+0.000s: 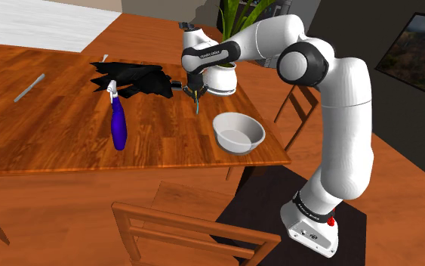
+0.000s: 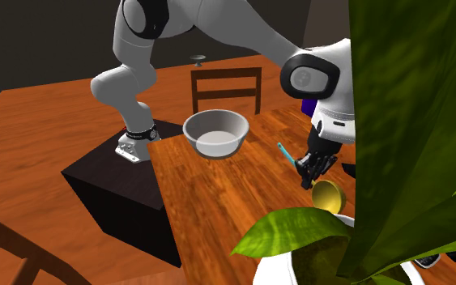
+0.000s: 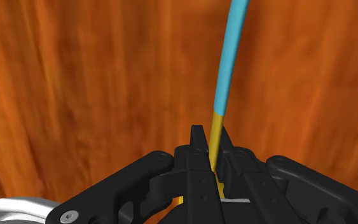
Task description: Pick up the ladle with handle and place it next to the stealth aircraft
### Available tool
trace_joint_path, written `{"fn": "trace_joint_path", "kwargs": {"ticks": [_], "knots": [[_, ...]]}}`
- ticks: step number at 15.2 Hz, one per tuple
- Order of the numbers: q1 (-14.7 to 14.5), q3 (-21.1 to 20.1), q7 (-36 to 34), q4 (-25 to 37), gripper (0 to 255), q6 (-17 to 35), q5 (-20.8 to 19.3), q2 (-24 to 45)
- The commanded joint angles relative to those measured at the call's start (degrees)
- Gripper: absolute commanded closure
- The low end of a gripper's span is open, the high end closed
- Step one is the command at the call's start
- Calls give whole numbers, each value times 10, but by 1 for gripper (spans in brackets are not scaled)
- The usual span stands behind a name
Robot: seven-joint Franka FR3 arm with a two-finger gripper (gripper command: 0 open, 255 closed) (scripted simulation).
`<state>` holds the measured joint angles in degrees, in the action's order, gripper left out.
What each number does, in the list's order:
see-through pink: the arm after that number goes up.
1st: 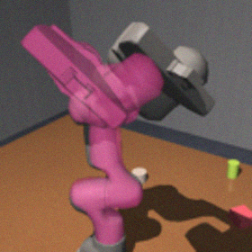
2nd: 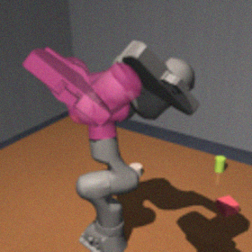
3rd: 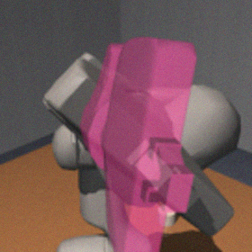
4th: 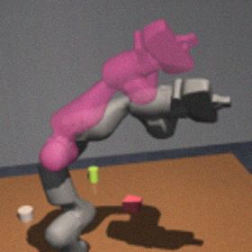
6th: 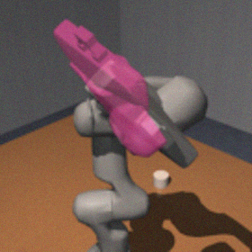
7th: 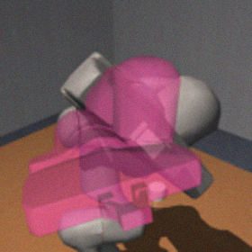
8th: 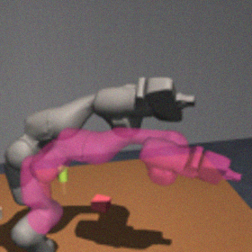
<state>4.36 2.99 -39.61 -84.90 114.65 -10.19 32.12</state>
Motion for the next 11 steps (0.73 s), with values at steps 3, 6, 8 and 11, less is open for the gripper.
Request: {"fn": "trace_joint_path", "kwargs": {"ticks": [3, 6, 8, 11], "knots": [[1, 0, 0, 0, 255, 3, 0, 3], [1, 0, 0, 0, 255, 3, 0, 3], [1, 0, 0, 0, 0, 3, 0, 3], [1, 0, 0, 0, 0, 3, 0, 3]]}}
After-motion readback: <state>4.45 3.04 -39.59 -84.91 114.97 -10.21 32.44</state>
